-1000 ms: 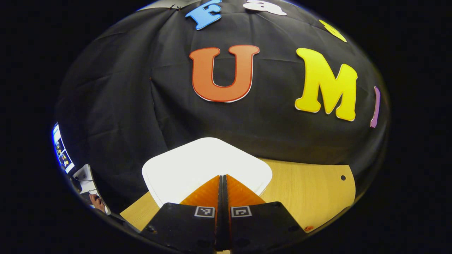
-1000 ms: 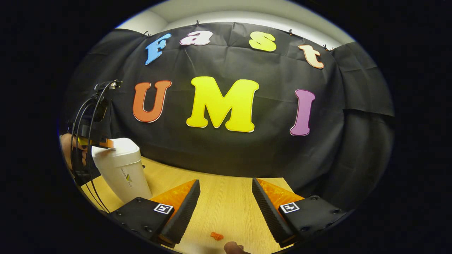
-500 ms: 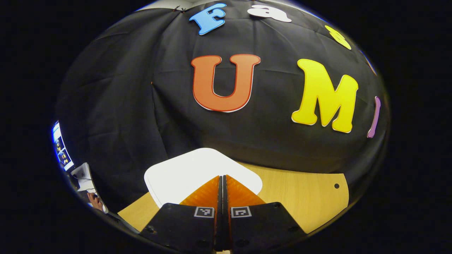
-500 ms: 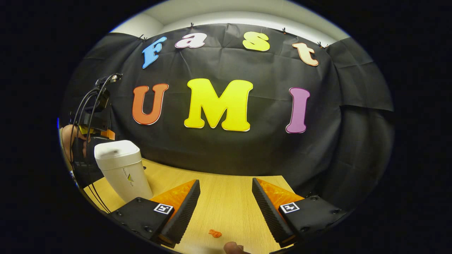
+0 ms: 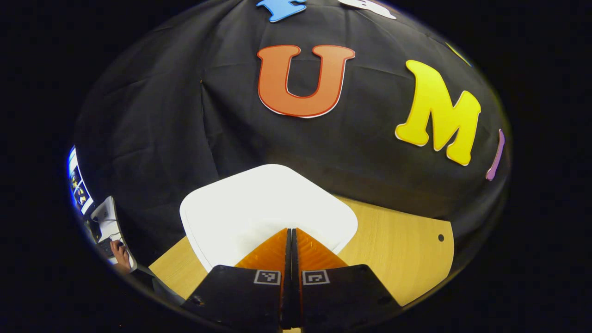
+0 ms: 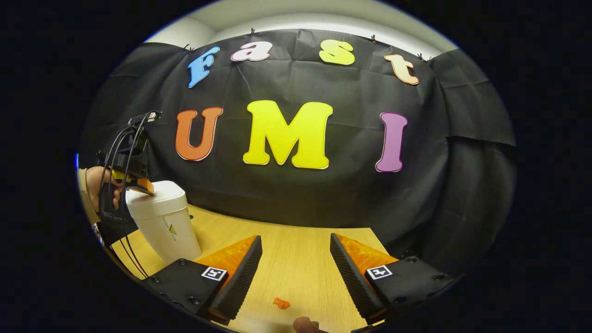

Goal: Press the lid of the desktop garbage bin to open it, pick up the crumpled paper on the desktop and throw it into the bin, then pick up the pop can on the desktop and drop it into the bin, and finally close the garbage bin lid.

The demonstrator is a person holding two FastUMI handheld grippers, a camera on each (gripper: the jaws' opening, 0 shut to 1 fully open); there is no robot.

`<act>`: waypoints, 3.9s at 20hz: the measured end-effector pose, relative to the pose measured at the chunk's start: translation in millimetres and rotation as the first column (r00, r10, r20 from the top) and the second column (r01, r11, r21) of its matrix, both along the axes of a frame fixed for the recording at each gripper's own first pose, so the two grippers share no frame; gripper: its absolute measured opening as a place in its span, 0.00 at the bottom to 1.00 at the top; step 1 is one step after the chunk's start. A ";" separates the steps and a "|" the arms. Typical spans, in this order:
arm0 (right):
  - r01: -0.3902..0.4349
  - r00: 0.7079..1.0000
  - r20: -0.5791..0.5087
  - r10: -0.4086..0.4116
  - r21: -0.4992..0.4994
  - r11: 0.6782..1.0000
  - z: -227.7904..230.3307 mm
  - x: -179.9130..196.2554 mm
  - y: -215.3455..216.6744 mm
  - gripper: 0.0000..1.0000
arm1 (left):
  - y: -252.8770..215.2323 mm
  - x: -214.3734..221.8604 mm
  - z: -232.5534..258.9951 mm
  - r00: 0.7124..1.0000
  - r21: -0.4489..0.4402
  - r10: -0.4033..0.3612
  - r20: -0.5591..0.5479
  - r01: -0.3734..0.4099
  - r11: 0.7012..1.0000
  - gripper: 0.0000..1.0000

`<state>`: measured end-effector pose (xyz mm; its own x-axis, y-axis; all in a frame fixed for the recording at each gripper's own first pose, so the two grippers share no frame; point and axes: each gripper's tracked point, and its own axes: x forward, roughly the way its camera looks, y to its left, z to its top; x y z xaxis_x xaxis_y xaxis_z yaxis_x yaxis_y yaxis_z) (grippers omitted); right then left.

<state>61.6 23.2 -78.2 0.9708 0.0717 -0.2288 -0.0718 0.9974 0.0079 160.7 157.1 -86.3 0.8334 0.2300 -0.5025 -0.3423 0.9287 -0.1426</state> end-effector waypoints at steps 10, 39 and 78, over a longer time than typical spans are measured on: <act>0.015 1.000 -0.026 -0.015 0.034 0.999 -12.5 3.8 -6.1 0.94 | -2.4 -8.1 29.8 0.997 0.023 -0.004 0.078 0.002 1.000 0.04; -0.096 0.860 -0.506 0.061 -0.044 0.994 -220.8 -0.2 29.3 0.93 | -82.1 -136.4 -75.4 0.993 0.141 -0.115 0.017 0.111 0.984 0.97; -0.085 0.608 -0.793 0.039 -0.016 0.996 -277.0 6.9 13.9 0.15 | -100.8 -149.2 -120.8 0.946 0.299 -0.306 -0.103 0.323 0.898 0.99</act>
